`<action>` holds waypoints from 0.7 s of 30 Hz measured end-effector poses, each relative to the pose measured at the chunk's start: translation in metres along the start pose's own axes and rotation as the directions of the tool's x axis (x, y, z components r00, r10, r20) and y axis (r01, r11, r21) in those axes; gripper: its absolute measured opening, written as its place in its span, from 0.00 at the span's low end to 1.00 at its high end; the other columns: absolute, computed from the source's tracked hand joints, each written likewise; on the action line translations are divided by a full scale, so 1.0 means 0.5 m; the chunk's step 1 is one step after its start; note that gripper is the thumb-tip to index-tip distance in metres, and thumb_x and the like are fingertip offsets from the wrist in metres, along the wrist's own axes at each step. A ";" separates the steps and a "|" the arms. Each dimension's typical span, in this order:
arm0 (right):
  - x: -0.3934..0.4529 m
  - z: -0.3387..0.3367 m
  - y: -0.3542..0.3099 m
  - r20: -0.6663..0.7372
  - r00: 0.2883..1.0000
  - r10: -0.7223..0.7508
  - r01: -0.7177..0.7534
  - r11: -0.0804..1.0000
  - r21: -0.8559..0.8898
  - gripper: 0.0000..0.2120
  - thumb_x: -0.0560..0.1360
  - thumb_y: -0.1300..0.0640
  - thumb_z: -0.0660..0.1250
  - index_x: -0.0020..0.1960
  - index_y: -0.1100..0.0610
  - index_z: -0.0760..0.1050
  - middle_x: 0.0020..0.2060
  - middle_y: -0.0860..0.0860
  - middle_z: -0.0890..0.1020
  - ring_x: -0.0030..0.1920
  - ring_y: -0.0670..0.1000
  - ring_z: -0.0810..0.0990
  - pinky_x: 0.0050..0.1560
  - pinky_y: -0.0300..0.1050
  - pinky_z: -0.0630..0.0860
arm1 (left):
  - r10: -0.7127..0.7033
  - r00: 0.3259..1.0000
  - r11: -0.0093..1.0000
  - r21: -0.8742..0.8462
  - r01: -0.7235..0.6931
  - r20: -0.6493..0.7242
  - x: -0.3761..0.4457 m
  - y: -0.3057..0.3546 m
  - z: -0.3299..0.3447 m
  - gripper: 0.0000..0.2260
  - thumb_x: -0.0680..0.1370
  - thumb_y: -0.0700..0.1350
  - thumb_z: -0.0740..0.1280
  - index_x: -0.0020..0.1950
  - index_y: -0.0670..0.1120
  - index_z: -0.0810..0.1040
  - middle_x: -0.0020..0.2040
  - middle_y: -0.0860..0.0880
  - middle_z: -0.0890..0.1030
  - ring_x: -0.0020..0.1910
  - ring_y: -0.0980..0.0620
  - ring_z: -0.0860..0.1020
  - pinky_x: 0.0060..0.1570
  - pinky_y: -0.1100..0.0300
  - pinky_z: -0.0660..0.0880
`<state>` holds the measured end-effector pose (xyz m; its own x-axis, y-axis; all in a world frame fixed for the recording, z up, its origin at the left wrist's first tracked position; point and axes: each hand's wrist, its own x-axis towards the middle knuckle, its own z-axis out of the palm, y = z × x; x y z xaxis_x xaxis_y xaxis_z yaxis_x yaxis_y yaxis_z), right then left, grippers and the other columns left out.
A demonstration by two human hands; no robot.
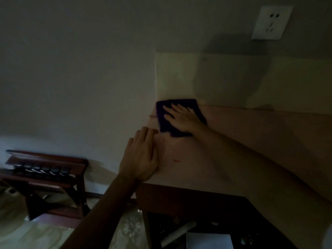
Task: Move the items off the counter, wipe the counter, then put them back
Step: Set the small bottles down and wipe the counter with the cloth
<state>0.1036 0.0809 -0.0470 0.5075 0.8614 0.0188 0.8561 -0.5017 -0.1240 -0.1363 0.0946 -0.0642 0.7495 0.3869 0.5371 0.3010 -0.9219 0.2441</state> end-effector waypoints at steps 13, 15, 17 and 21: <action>-0.370 0.022 -0.157 -0.077 0.967 -0.242 0.246 0.969 0.038 0.26 0.80 0.36 0.43 0.77 0.39 0.49 0.79 0.44 0.49 0.78 0.47 0.46 0.76 0.54 0.45 | -0.136 0.970 0.975 -0.202 0.095 -0.200 -0.058 -0.008 -0.015 0.03 0.78 0.42 0.58 0.49 0.43 0.70 0.47 0.49 0.69 0.43 0.48 0.71 0.42 0.47 0.73; -0.324 0.017 -0.137 -0.051 0.964 -0.260 0.262 0.964 0.040 0.26 0.80 0.37 0.42 0.77 0.39 0.49 0.79 0.44 0.50 0.78 0.47 0.47 0.76 0.54 0.46 | -0.148 0.968 0.983 -0.138 0.121 -0.203 -0.044 -0.001 -0.016 0.04 0.79 0.43 0.58 0.49 0.44 0.70 0.47 0.48 0.70 0.43 0.48 0.71 0.42 0.50 0.71; -0.248 0.012 -0.115 -0.025 0.971 -0.238 0.239 0.970 0.040 0.25 0.80 0.36 0.41 0.76 0.37 0.47 0.79 0.44 0.50 0.78 0.47 0.47 0.76 0.55 0.47 | -0.196 0.958 0.979 -0.104 0.178 -0.209 -0.028 0.014 -0.009 0.04 0.80 0.45 0.59 0.49 0.45 0.70 0.48 0.48 0.71 0.44 0.47 0.72 0.43 0.54 0.68; -0.067 0.002 -0.068 -0.041 0.987 -0.156 0.158 0.987 0.038 0.26 0.78 0.33 0.41 0.76 0.35 0.49 0.79 0.44 0.52 0.78 0.49 0.50 0.76 0.55 0.49 | -0.164 0.974 0.986 0.014 0.168 -0.158 -0.018 0.033 0.008 0.09 0.79 0.50 0.56 0.52 0.46 0.71 0.50 0.49 0.72 0.45 0.49 0.72 0.43 0.55 0.69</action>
<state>0.0571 0.0692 -0.0445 0.3711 0.9252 0.0787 0.9212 -0.3561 -0.1570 -0.1357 0.0757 -0.0681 0.5870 0.5314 0.6108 0.4309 -0.8438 0.3199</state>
